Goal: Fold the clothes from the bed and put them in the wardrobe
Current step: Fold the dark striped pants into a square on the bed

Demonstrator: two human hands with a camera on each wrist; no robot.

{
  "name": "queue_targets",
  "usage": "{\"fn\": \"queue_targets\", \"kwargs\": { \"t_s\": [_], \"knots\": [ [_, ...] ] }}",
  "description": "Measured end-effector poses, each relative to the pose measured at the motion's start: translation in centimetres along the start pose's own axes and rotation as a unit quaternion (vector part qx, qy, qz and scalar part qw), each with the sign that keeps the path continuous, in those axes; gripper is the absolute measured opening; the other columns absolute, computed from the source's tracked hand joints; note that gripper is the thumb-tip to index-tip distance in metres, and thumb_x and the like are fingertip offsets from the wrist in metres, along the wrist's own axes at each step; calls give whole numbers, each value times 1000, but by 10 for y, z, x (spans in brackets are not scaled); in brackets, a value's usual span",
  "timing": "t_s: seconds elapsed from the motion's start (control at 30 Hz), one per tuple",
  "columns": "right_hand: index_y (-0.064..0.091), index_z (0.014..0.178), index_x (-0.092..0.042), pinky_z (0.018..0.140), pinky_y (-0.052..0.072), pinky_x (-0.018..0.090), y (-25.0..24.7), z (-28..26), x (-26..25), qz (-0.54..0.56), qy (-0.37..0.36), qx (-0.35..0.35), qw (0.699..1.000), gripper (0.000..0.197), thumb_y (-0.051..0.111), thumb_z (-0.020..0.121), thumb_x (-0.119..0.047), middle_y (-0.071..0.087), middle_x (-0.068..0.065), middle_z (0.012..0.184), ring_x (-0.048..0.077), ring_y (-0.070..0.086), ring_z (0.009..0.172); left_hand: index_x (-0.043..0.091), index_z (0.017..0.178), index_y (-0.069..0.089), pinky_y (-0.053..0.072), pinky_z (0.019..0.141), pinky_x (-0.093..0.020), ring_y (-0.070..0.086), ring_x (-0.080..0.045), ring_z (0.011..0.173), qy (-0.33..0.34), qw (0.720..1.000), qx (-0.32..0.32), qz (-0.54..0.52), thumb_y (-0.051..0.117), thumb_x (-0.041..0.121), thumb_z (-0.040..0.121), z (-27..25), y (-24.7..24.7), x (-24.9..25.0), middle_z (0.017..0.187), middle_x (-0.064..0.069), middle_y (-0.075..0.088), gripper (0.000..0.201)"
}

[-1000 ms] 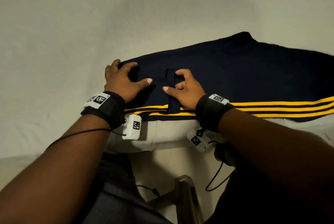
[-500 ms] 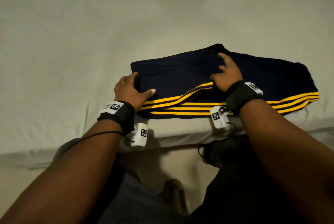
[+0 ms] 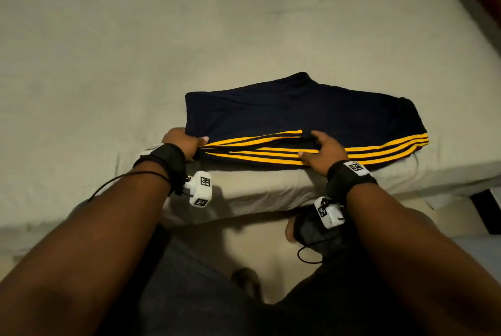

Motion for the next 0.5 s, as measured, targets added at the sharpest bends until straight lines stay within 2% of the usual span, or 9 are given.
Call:
{"fn": "queue_targets", "kwargs": {
  "t_s": [0.07,0.13,0.2,0.27,0.33,0.4,0.43,0.5],
  "knots": [
    [46,148,-22,103,48,37,4,-6,-4,21,-7,-18,1000,74,80,84,-38,62,7,130,25,61,118,8,115,72,53,85,-38,67,-34,93,17,999,27,11,77,35,88,-3,-25,-10,102,-13,70,38],
    [48,146,-21,95,49,32,8,-12,-11,79,-11,-62,995,69,79,86,-35,69,4,109,20,66,103,7,111,73,54,86,-40,68,-36,94,1,998,41,51,80,36,85,-8,-56,-31,102,-17,73,39],
    [50,144,-19,94,50,33,15,-19,-22,112,-30,-112,987,63,77,88,-32,73,15,102,22,69,99,5,108,75,56,86,-42,70,-36,91,-37,996,36,73,81,41,83,-14,-83,-59,100,-20,74,44],
    [50,144,-20,95,50,35,22,-22,-31,79,-44,-147,985,61,75,90,-35,73,15,101,22,69,98,4,105,74,56,84,-40,69,-36,91,-76,992,11,99,80,49,82,-23,-95,-86,99,-22,73,51],
    [52,143,-21,91,50,32,26,-21,-41,7,-50,-152,987,63,74,89,-43,71,2,96,16,67,94,4,116,69,52,90,-40,65,-37,105,-94,986,14,136,79,56,80,-33,-95,-105,115,-20,71,64],
    [53,144,-20,93,48,31,29,-17,-58,-57,-58,-105,991,66,68,90,-53,70,0,108,19,65,102,11,134,57,49,100,-42,59,-37,120,-66,984,76,145,78,59,79,-39,-92,-111,133,-17,62,77],
    [50,146,-19,98,47,33,30,-15,-70,-78,-70,-67,992,67,62,92,-57,67,5,121,24,62,113,15,135,55,50,100,-43,59,-36,120,-23,983,104,148,77,58,80,-41,-88,-109,132,-15,61,73],
    [37,154,-18,109,43,43,33,-16,-96,-104,-115,10,988,74,54,95,-60,51,13,146,33,49,133,23,124,63,51,92,-41,62,-33,110,96,970,124,188,69,52,88,-43,-72,-97,120,-9,65,47]
  ]
}}
Point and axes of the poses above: each hand's wrist, its own z-axis towards the middle knuckle, its own y-axis out of the palm, x = y × z, the point moved 2 cm from there along z, towards the middle knuckle
